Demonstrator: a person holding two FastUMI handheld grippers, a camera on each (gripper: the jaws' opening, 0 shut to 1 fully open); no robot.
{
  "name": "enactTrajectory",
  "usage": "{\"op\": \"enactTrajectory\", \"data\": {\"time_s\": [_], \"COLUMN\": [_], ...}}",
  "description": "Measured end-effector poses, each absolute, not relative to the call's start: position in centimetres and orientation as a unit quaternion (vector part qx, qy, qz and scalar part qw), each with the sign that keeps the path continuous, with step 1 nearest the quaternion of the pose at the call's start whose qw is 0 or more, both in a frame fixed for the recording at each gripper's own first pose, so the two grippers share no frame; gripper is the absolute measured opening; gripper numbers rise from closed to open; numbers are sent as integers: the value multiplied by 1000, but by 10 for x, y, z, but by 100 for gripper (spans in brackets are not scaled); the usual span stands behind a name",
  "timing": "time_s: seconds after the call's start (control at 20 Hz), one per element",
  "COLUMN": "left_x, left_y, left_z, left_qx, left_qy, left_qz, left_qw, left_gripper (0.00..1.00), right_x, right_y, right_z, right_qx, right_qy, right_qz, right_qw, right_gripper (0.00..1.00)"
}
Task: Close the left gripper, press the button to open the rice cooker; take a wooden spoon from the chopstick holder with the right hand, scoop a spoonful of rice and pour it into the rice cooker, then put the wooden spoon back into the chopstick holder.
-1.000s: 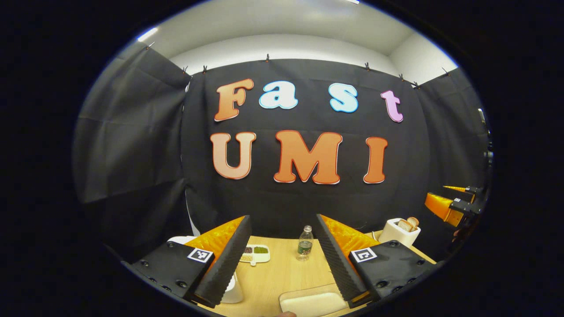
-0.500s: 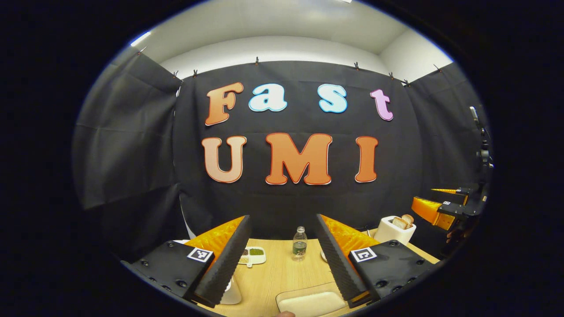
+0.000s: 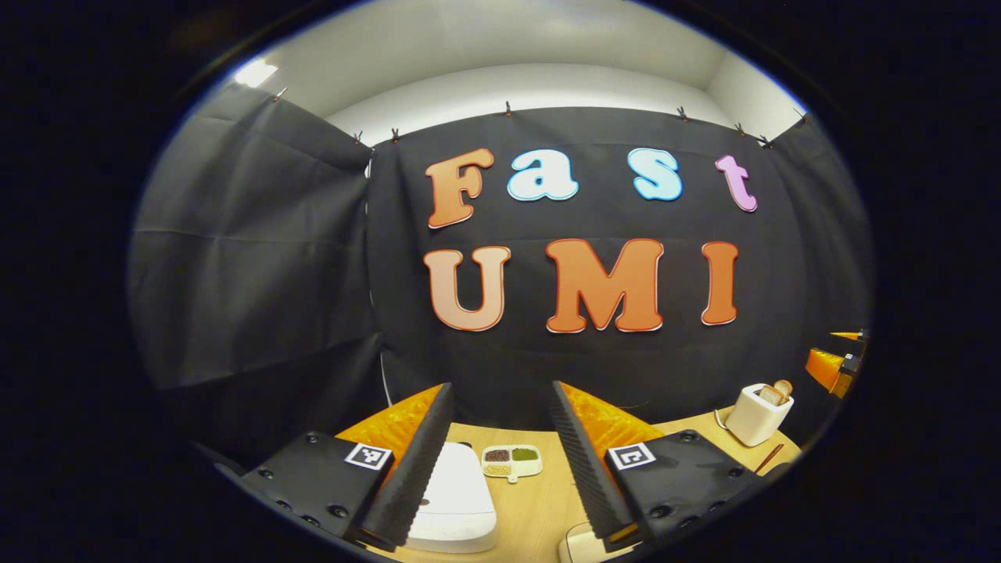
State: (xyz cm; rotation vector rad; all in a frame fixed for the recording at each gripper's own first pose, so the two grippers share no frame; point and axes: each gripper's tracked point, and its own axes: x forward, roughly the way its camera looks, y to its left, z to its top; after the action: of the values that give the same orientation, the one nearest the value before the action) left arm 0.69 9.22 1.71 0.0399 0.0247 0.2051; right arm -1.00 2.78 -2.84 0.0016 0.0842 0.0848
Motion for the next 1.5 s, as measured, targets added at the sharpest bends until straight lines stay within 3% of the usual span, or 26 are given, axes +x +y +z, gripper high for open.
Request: {"op": "enactTrajectory", "data": {"time_s": [0.1,0.25,0.3,0.6,0.95,1.5], "left_x": [11,20,23,48,33,23], "left_y": [109,141,146,178,193,207], "left_z": [8,-12,-22,-74,-173,-247], "left_qx": [8,-10,-19,-83,-130,-216], "left_qy": [26,58,74,214,445,511], "left_qz": [107,131,126,113,101,117], "left_qw": [994,990,989,967,880,823], "left_gripper": [65,2,7,5,5,5], "right_x": [-10,-17,-19,-33,-46,-51], "right_y": [29,29,29,21,9,-3], "right_z": [-30,-32,-34,-38,-46,-63], "right_qx": [-2,-7,-9,-19,-33,-45], "right_qy": [45,47,48,56,68,95], "right_qz": [35,23,18,-20,-51,-59], "right_qw": [998,999,999,998,996,993], "right_gripper": [95,95,95,95,95,95]}}
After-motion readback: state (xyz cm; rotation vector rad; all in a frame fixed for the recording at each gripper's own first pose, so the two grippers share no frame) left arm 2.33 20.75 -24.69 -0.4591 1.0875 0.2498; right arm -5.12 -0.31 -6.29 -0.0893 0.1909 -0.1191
